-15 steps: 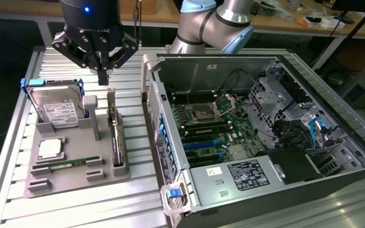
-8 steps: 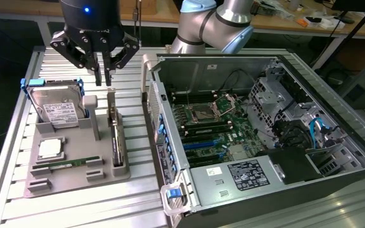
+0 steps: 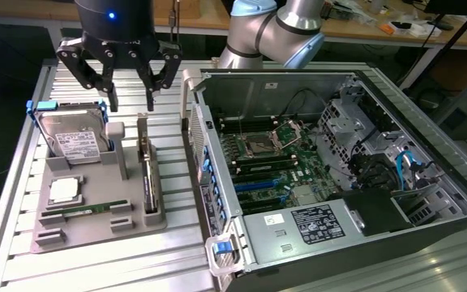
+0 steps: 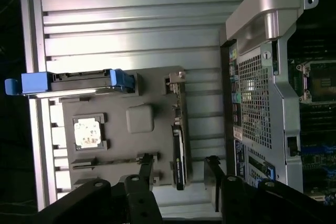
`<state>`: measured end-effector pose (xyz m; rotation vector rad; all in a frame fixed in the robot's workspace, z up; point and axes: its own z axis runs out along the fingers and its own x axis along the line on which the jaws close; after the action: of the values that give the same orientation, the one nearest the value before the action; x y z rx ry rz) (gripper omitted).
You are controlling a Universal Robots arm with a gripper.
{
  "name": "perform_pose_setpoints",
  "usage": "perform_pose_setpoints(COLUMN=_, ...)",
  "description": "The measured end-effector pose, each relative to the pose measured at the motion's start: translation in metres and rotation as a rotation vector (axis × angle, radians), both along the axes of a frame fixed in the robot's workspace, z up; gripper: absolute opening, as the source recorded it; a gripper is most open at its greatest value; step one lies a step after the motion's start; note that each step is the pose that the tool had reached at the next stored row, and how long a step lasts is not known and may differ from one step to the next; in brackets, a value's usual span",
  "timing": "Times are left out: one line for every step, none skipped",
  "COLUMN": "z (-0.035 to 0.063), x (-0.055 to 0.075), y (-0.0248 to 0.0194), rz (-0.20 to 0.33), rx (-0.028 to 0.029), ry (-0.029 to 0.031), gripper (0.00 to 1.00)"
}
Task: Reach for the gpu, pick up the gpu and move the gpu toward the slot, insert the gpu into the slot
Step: 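Pick up the gpu and move the gpu toward the slot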
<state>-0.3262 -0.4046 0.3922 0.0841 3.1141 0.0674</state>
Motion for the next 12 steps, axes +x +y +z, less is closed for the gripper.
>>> perform_pose_setpoints(z=-0.0008, x=0.000, y=0.0000, rz=0.009, rx=-0.0011, ry=0.0002, gripper=0.54)
perform_pose_setpoints(z=-0.0015, x=0.000, y=-0.0001, rz=0.016, rx=-0.0014, ry=0.0007, gripper=0.54)
perform_pose_setpoints(z=-0.0030, x=0.001, y=-0.0001, rz=0.024, rx=-0.0014, ry=0.0010, gripper=0.54)
perform_pose_setpoints(z=-0.0049, x=0.001, y=-0.0001, rz=0.035, rx=-0.0014, ry=0.0013, gripper=0.54)
perform_pose_setpoints(z=-0.0068, x=0.001, y=0.0000, rz=0.054, rx=-0.0015, ry=0.0014, gripper=0.54)
perform_pose_setpoints(z=-0.0088, x=0.001, y=-0.0001, rz=0.074, rx=-0.0015, ry=0.0014, gripper=0.54)
perform_pose_setpoints(z=-0.0108, x=0.001, y=-0.0001, rz=0.089, rx=-0.0016, ry=0.0014, gripper=0.54)
perform_pose_setpoints(z=-0.0145, x=0.001, y=-0.0001, rz=0.101, rx=-0.0017, ry=0.0014, gripper=0.54)
perform_pose_setpoints(z=-0.0168, x=0.001, y=-0.0001, rz=0.105, rx=-0.0016, ry=0.0014, gripper=0.54)
perform_pose_setpoints(z=-0.0188, x=0.001, y=-0.0001, rz=0.108, rx=-0.0017, ry=0.0016, gripper=0.54)
perform_pose_setpoints(z=-0.0227, x=0.001, y=0.0000, rz=0.112, rx=-0.0015, ry=0.0027, gripper=0.54)
perform_pose_setpoints(z=-0.0255, x=0.001, y=-0.0001, rz=0.115, rx=-0.0015, ry=0.0042, gripper=0.54)
